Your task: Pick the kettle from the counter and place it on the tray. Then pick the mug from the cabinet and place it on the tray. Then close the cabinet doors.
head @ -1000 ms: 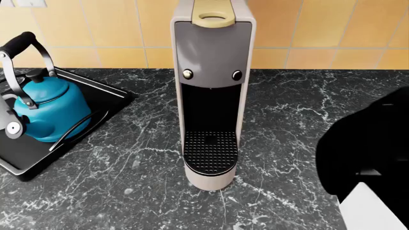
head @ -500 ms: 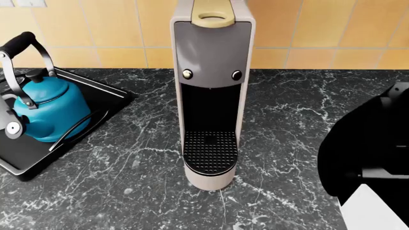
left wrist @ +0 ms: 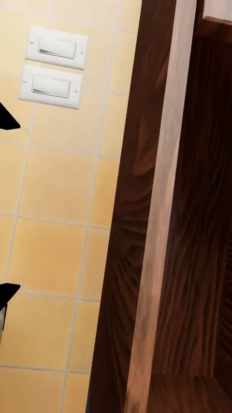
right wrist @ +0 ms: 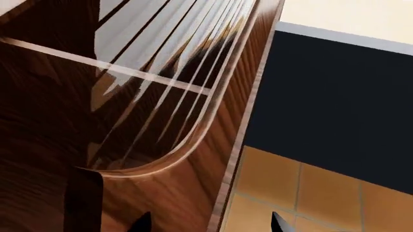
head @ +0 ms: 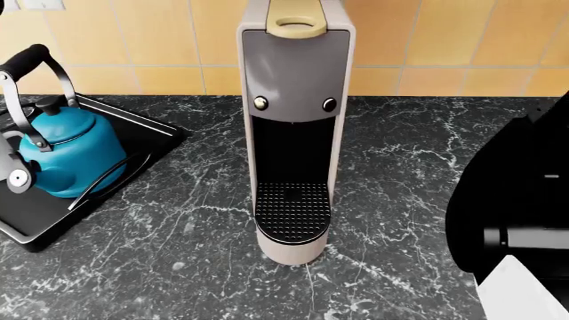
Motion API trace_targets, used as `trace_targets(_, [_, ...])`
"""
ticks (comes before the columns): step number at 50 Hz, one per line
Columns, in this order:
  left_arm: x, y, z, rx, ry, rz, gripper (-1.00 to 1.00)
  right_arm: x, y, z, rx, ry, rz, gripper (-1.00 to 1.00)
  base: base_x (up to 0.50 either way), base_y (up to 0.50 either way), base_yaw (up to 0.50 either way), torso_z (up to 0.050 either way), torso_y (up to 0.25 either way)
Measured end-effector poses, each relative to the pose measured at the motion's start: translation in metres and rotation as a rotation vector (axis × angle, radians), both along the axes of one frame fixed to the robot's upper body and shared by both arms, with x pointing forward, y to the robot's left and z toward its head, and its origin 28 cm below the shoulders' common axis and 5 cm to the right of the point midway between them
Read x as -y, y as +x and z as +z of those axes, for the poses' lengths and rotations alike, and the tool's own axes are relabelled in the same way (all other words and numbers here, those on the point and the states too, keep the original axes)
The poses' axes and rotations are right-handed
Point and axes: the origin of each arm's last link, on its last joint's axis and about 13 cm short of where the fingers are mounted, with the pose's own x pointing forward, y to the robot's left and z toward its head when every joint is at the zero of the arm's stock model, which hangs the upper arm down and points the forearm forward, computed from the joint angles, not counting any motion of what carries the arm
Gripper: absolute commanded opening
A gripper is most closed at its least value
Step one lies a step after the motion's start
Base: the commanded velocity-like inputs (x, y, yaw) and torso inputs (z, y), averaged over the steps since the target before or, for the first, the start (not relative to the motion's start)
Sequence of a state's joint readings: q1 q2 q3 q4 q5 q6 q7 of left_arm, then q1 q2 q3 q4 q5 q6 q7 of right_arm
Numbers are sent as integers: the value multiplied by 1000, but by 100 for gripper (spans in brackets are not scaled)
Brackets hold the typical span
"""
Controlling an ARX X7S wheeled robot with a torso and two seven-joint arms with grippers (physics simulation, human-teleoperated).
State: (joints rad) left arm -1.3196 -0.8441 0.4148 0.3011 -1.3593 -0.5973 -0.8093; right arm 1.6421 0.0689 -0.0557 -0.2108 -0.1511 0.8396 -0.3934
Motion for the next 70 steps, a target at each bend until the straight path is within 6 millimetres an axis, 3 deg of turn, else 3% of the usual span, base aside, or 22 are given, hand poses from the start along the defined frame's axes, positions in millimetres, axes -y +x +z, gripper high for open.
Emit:
trace_targets(23, [-3, 4, -1, -11, -12, 9, 100, -16, 15, -1, 5, 32, 102, 100, 7, 8, 12, 5, 0])
trace_targets(45, [-6, 11, -6, -28, -21, 14, 100, -42, 44, 8, -51, -9, 154, 100, 5, 6, 10, 1, 0])
trace_targets(70, [-11, 19, -15, -56, -38, 28, 100, -45, 71, 17, -84, -90, 153, 100, 4, 4, 7, 3, 0])
